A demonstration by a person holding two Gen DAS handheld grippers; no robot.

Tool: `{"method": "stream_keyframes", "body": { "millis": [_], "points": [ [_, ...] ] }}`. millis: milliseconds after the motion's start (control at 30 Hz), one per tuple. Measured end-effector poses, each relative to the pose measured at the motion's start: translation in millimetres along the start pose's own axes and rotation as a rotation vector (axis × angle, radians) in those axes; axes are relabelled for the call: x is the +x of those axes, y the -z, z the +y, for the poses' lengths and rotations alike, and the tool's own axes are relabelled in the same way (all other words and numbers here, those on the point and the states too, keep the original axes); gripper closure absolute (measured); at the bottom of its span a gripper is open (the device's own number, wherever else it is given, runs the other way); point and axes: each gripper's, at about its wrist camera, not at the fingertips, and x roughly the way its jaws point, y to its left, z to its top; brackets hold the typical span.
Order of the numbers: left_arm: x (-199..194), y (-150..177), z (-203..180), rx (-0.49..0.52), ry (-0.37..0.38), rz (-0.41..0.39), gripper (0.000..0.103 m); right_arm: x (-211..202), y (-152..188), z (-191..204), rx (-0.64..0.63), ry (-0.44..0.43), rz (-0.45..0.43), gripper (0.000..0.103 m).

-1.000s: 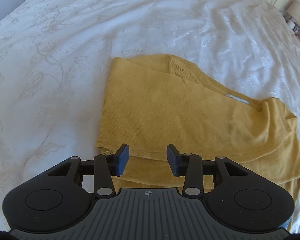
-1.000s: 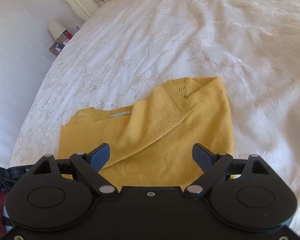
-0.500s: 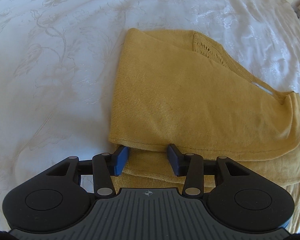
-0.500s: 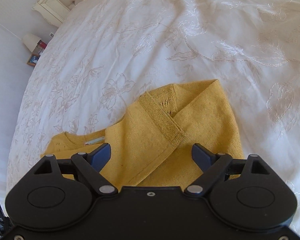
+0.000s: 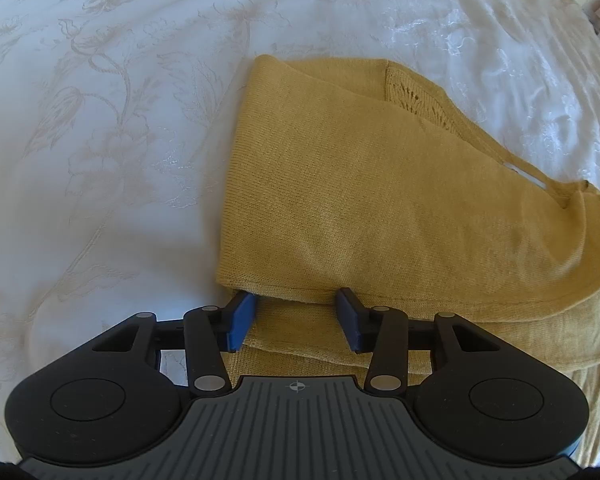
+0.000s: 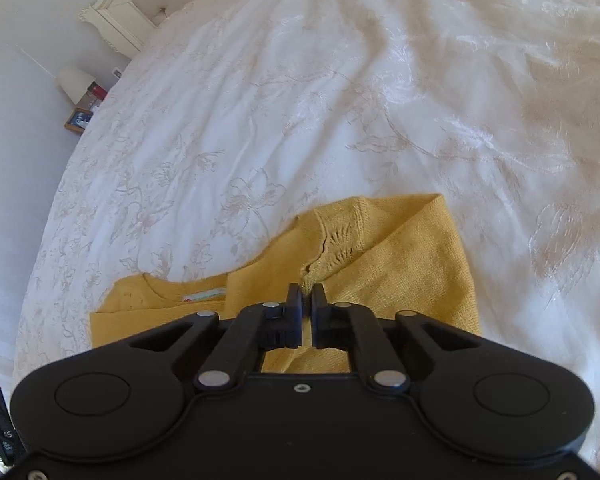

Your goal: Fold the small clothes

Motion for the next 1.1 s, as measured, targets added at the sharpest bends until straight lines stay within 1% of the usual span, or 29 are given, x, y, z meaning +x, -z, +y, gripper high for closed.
{"method": "stream_keyframes", "body": {
  "millis": [67, 133, 233, 267, 333, 367, 433, 467, 500, 533, 567, 600, 633, 667, 700, 733, 767, 833, 867, 900, 933, 1000, 1067, 1100],
  "points": [
    [0, 0, 0, 0.004, 0.001, 0.001, 0.059, -20, 5, 2, -0.022, 0.018, -0.025, 0.091],
    [0, 0, 0, 0.008, 0.001, 0.001, 0.059, -30, 12, -5, -0.003, 0.040, -0.015, 0.091],
    [1, 0, -1, 0.018, -0.001, 0.000, 0.059, -23, 27, -21, 0.021, 0.097, 0.056, 0.089],
    [1, 0, -2, 0.023, -0.001, 0.000, 0.059, -19, 31, -25, 0.023, 0.113, 0.077, 0.087],
    [0, 1, -3, 0.033, -0.002, 0.001, 0.058, -13, 36, -30, 0.019, 0.152, 0.105, 0.085],
    [0, 1, -4, 0.037, -0.001, 0.001, 0.058, -12, 39, -33, 0.013, 0.174, 0.113, 0.085],
    [0, 2, -4, 0.043, 0.002, 0.000, 0.058, -13, 42, -34, 0.011, 0.187, 0.111, 0.085],
    [-1, 2, -5, 0.048, 0.003, -0.001, 0.058, -15, 43, -33, 0.005, 0.189, 0.105, 0.082],
    [-2, 2, -6, 0.053, 0.004, -0.002, 0.058, -17, 43, -32, -0.006, 0.191, 0.098, 0.070],
    [-3, 2, -6, 0.056, 0.006, -0.005, 0.058, -18, 43, -30, -0.018, 0.191, 0.091, 0.056],
    [-5, 2, -7, 0.060, 0.017, -0.012, 0.057, -21, 44, -26, -0.033, 0.182, 0.081, 0.051],
    [-7, 3, -7, 0.063, 0.030, -0.017, 0.052, -23, 45, -23, -0.043, 0.174, 0.075, 0.044],
    [-9, 3, -6, 0.067, 0.050, -0.021, 0.043, -24, 45, -20, -0.054, 0.170, 0.070, 0.040],
    [-11, 4, -6, 0.071, 0.075, -0.022, 0.037, -26, 45, -16, -0.072, 0.171, 0.065, 0.038],
    [-14, 6, -6, 0.075, 0.086, -0.024, 0.030, -26, 46, -13, -0.087, 0.170, 0.061, 0.033],
    [-16, 7, -7, 0.080, 0.086, -0.030, 0.028, -27, 48, -10, -0.098, 0.167, 0.060, 0.029],
    [-20, 10, -9, 0.092, 0.080, -0.042, 0.028, -28, 50, -7, -0.107, 0.160, 0.059, 0.028],
    [-27, 14, -12, 0.107, 0.068, -0.065, 0.022, -30, 53, -2, -0.114, 0.149, 0.059, 0.024],
    [-31, 17, -13, 0.111, 0.066, -0.078, 0.021, -31, 55, 0, -0.116, 0.143, 0.059, 0.021],
    [-35, 20, -14, 0.111, 0.064, -0.087, 0.018, -33, 57, 2, -0.117, 0.137, 0.057, 0.016],
    [-38, 22, -14, 0.111, 0.064, -0.094, 0.014, -34, 60, 4, -0.118, 0.130, 0.056, 0.011],
    [-45, 27, -16, 0.110, 0.063, -0.107, 0.008, -37, 65, 8, -0.122, 0.124, 0.055, 0.009],
    [-51, 33, -16, 0.115, 0.065, -0.114, 0.007, -41, 71, 11, -0.129, 0.124, 0.057, 0.006],
    [-53, 35, -17, 0.118, 0.068, -0.111, 0.007, -43, 74, 13, -0.129, 0.122, 0.059, 0.001]
  ]
}}
